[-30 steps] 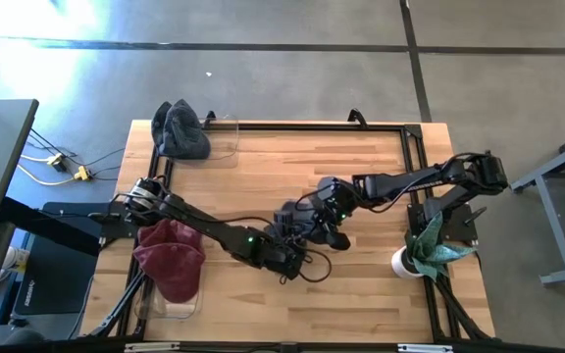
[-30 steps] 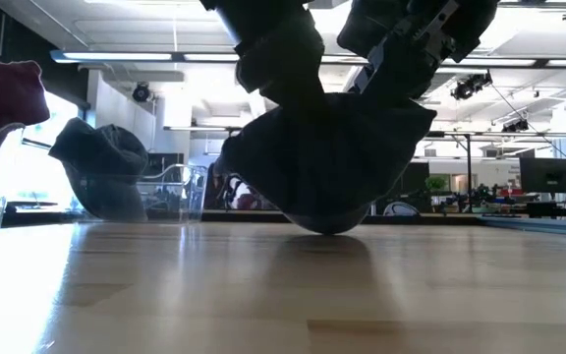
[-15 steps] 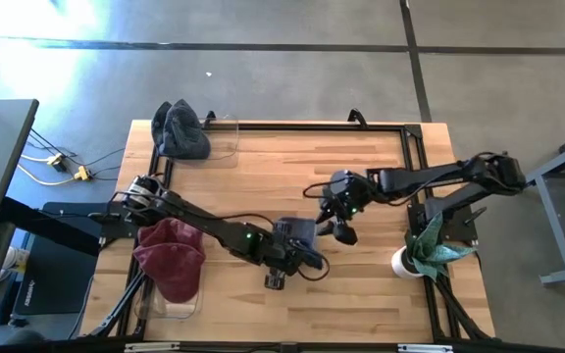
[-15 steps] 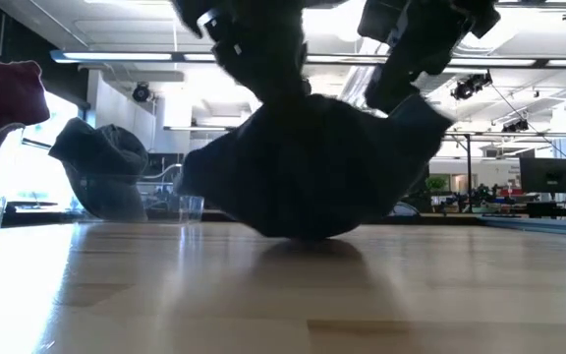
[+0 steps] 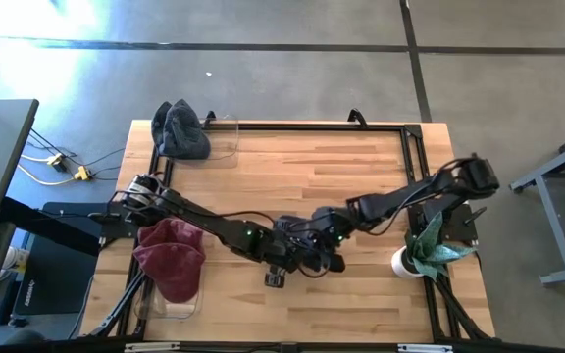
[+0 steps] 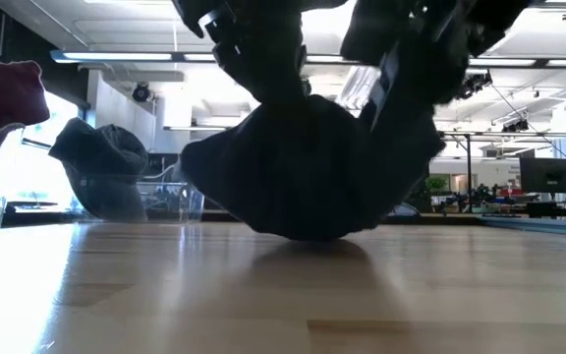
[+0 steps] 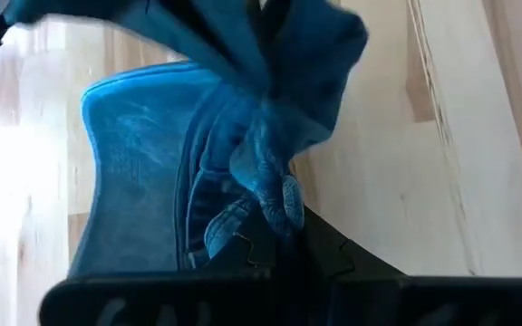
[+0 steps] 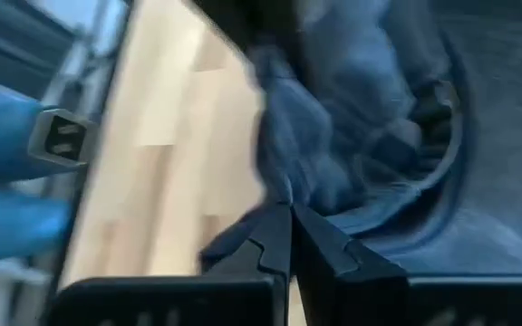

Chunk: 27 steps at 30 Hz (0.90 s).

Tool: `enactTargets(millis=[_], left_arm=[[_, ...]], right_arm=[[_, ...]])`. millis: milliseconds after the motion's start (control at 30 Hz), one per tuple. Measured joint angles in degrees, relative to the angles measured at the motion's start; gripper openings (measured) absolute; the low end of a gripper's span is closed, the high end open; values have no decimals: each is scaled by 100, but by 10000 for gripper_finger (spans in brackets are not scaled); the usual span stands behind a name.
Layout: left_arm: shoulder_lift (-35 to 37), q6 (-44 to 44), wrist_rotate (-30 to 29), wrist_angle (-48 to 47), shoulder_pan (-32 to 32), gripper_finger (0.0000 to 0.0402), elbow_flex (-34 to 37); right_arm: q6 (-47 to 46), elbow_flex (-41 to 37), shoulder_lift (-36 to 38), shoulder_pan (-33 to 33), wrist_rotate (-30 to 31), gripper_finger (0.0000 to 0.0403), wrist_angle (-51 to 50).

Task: Pick & Place hat
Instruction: Put the blue cap into the top transparent bin

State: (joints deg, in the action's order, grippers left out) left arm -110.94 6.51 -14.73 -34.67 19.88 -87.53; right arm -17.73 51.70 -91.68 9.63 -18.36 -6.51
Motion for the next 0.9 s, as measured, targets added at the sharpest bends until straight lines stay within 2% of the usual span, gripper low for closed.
enactTargets(millis=[167,267,433,567,767,900], left_arm=[[154,131,47,-209,26,5,8],[225,130,-70,-226,42,5,0],[284,143,-53,-214,35,5,4],[282,142,137,-156,37,10,4],[282,154,593,208,-106,82,4],[282,182,887,275,-281,136,4]], right_arm=[[-35,-11,-216,19,912,16,-725],[-27,7,-205,15,1310,5,-1144],[18,-7,-153,24,1506,8,-1390],[38,-4,176,13,1611,3,-1455],[196,-7,869,13,1920,19,-1433],[587,-7,1135,25,1809,67,-1205]])
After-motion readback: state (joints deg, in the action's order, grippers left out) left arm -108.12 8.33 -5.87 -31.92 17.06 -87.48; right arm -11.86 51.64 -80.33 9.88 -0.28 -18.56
